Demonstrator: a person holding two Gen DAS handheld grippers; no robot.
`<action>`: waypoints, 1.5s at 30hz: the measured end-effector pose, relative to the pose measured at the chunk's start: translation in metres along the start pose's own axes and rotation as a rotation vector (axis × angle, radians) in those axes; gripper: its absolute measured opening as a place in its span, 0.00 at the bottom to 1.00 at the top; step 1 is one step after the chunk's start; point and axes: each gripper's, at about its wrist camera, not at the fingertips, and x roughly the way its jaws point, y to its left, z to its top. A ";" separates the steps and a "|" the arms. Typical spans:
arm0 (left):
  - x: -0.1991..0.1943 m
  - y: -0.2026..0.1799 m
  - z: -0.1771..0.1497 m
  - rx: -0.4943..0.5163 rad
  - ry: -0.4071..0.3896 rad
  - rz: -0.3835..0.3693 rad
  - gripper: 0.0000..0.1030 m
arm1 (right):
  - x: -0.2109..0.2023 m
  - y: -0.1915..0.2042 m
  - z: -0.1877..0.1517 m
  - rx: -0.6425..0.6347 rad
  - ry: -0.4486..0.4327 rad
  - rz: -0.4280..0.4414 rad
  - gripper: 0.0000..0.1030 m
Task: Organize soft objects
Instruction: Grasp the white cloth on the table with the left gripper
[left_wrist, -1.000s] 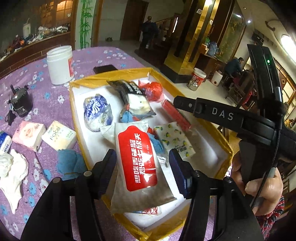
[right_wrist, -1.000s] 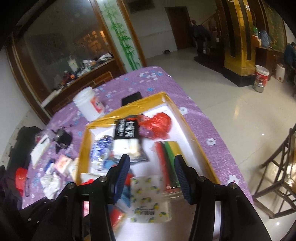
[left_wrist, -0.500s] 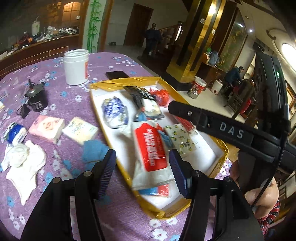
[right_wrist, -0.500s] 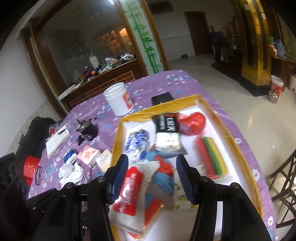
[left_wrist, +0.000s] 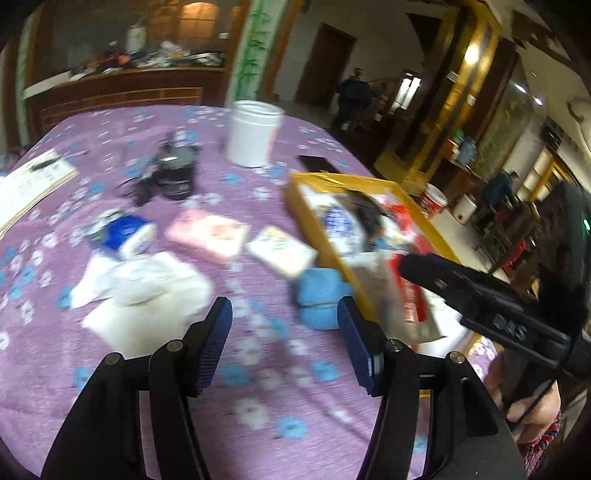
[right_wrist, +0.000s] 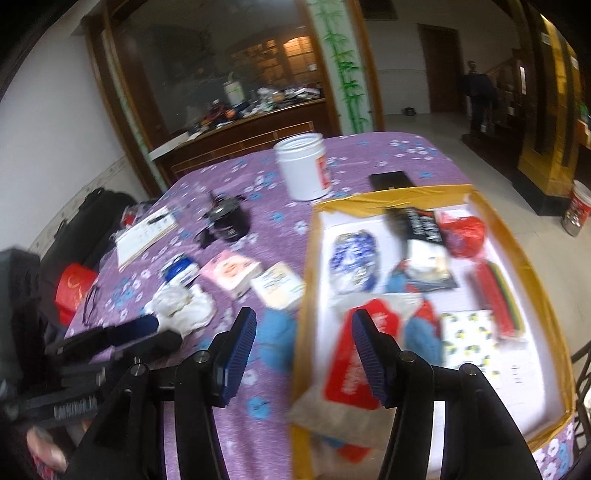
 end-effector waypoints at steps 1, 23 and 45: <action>-0.001 0.009 0.000 -0.016 -0.002 0.008 0.56 | 0.002 0.006 -0.002 -0.011 0.005 0.007 0.55; 0.050 0.109 0.020 -0.218 0.068 0.112 0.56 | 0.026 0.034 -0.021 -0.069 0.071 0.070 0.55; -0.041 0.118 -0.017 -0.161 -0.058 0.077 0.16 | 0.086 0.064 -0.005 -0.376 0.215 -0.130 0.47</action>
